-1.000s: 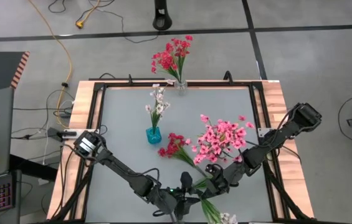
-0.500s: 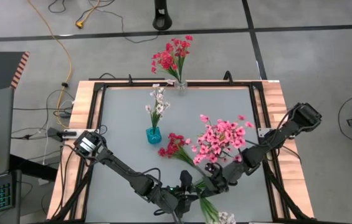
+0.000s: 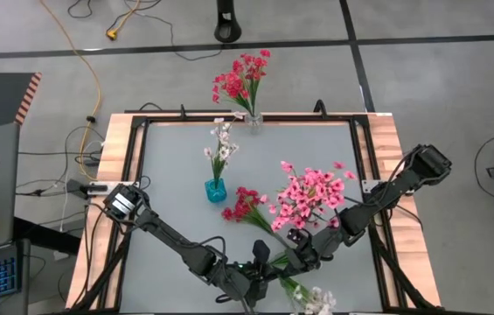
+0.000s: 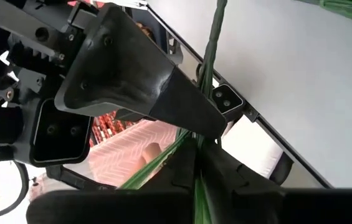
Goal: Sort flowers into vase by color
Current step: Put the right white flower into the blue vase
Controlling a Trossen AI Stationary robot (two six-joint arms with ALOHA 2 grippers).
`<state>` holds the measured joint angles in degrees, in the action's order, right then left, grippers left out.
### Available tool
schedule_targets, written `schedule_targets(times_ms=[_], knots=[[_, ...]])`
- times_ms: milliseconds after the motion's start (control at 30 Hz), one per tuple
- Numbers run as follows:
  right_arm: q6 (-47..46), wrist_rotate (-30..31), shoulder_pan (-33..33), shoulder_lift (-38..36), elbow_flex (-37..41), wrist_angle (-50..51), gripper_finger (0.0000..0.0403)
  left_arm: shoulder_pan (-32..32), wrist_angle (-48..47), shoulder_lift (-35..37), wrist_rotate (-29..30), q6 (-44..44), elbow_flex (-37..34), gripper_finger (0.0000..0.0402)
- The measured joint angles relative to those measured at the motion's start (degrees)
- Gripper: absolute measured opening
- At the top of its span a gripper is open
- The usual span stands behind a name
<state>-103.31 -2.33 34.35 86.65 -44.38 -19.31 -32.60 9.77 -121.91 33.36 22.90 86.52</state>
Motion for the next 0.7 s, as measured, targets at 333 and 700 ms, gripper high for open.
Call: schedule_targets(times_ms=[333,700], knots=[[4.87,-0.29,0.11,0.0,0.0,-0.02,0.0096,-0.83,-0.91,0.0,0.08,-0.02,0.0,0.0015],[17.65,-8.62,1.72,-0.02,0.0,1.39,0.0116,-5.68,-10.05,4.44,-1.42,-4.87,-0.07,0.0015]])
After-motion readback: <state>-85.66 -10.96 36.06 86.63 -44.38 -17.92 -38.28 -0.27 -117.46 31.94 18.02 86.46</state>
